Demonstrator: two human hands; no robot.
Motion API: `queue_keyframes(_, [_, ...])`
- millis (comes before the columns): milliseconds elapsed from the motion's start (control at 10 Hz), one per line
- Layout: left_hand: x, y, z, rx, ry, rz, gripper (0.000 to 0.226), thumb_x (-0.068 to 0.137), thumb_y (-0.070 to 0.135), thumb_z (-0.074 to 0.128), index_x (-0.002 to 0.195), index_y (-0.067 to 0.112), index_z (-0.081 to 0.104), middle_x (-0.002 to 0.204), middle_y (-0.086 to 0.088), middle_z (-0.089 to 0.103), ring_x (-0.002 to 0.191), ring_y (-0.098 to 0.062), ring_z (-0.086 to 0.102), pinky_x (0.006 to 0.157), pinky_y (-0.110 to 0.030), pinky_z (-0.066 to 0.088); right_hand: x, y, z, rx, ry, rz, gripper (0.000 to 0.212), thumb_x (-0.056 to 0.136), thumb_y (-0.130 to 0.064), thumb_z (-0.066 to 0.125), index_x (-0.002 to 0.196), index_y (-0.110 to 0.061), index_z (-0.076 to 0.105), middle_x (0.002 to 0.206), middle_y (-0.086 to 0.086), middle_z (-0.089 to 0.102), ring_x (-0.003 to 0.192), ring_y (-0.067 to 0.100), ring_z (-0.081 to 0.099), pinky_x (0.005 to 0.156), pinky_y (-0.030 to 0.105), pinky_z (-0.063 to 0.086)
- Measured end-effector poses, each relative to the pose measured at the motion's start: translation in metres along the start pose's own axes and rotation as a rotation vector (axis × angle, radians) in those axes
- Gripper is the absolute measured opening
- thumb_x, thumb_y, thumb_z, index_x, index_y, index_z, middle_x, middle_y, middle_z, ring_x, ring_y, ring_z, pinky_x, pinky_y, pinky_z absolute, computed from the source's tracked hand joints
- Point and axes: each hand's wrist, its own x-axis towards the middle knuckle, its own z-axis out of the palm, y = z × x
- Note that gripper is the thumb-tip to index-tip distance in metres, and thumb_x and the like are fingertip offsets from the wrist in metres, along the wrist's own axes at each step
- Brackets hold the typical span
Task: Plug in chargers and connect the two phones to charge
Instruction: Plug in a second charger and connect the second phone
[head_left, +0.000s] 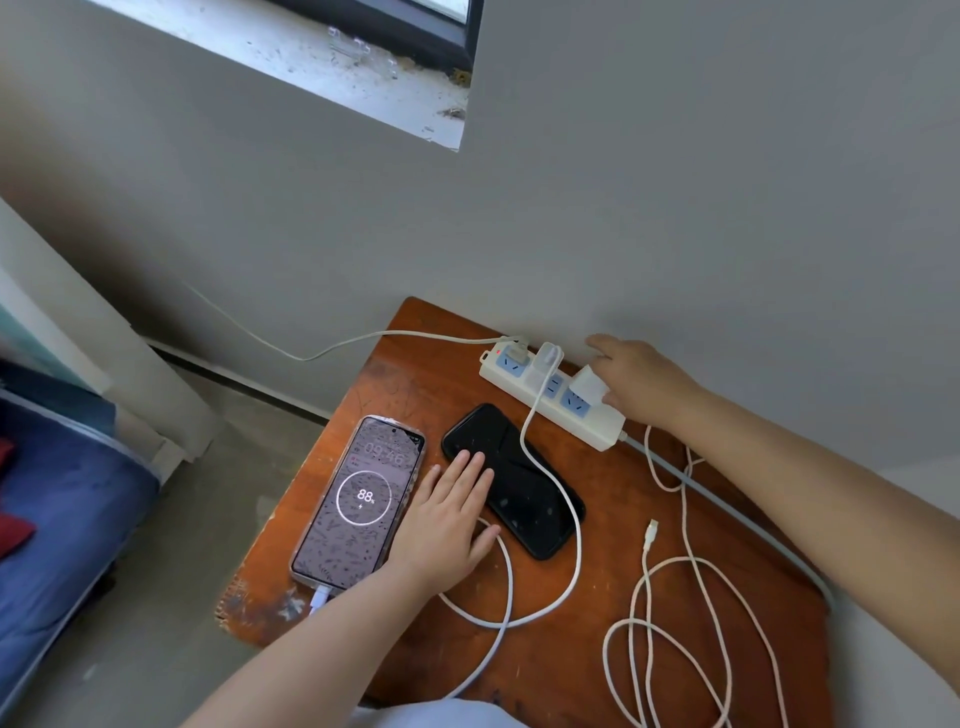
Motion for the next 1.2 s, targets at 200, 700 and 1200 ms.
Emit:
queue_keyframes(200, [0.000, -0.001, 0.001, 0.004, 0.007, 0.005, 0.064, 0.092, 0.051, 0.026, 0.142, 0.020, 0.002, 0.154, -0.002, -0.001, 0.131, -0.016, -0.024, 0.108, -0.035, -0.016, 0.002, 0.001, -0.002, 0.023, 0.074, 0.055, 0.026, 0.091, -0.017, 0.044, 0.110, -0.010, 0.060, 0.125, 0.006, 0.057, 0.107, 0.025, 0.054, 0.088, 0.035, 0.039])
queue_keyframes(700, [-0.001, -0.001, 0.002, -0.008, 0.015, 0.009, 0.063, 0.092, 0.050, 0.028, 0.142, 0.020, 0.003, 0.154, -0.002, 0.000, 0.131, -0.016, -0.023, 0.108, -0.034, -0.015, -0.002, -0.018, 0.016, 0.157, 0.057, 0.177, 0.023, 0.088, -0.002, 0.043, 0.109, -0.002, 0.052, 0.110, 0.021, 0.051, 0.100, 0.036, 0.049, 0.070, 0.033, 0.035])
queue_keyframes(1200, [-0.001, -0.001, 0.002, -0.008, 0.024, 0.005, 0.063, 0.092, 0.050, 0.027, 0.142, 0.019, 0.003, 0.154, -0.003, 0.001, 0.130, -0.017, -0.024, 0.107, -0.036, -0.017, -0.003, -0.021, 0.028, 0.026, 0.177, 0.127, 0.024, 0.086, -0.005, 0.053, 0.109, 0.001, 0.052, 0.102, 0.018, 0.056, 0.090, 0.029, 0.053, 0.061, 0.028, 0.032])
